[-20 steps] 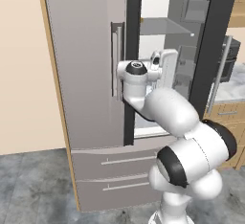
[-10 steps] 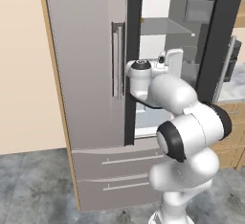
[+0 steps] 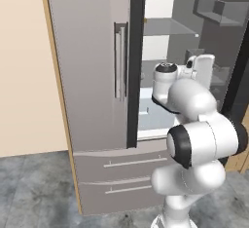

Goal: Retrieve the chicken drumstick from the fridge and place it on the saucepan with marinade on the stove.

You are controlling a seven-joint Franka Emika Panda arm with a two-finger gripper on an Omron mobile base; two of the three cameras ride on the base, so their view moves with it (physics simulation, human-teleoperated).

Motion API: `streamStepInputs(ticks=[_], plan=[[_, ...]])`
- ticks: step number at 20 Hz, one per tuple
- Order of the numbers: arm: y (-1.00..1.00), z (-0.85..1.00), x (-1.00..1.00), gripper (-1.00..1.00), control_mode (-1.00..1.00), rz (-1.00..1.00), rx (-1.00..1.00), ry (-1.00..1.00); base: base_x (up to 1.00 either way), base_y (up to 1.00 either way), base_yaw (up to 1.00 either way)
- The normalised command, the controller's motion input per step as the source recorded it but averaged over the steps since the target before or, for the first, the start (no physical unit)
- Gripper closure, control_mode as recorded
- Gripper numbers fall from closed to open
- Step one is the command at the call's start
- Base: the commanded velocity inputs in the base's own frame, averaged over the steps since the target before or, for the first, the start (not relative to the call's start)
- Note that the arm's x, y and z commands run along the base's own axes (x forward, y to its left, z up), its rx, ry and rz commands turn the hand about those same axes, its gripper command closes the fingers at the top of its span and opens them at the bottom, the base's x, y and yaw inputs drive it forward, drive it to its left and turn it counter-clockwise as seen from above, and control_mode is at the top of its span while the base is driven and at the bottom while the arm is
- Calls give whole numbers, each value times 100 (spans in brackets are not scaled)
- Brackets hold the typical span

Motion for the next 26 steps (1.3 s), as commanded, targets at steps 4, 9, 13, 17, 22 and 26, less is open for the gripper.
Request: streamStepInputs(ticks=[4, 9, 13, 17, 22, 26], plan=[[-100, 0, -61, -100, -100, -25, 10, 0, 0, 0, 0], [-41, 18, -61, -100, -100, -4, 12, -5, 0, 0, 0], [33, 31, -91, -100, -100, 24, 0, -29, 0, 0, 0], [52, 20, -74, -100, -100, 37, 0, -24, 0, 0, 0], [66, 3, -47, -100, -100, 49, 1, -11, 0, 0, 0], [62, 0, -10, -100, -100, 68, 7, 0, 0, 0, 0]])
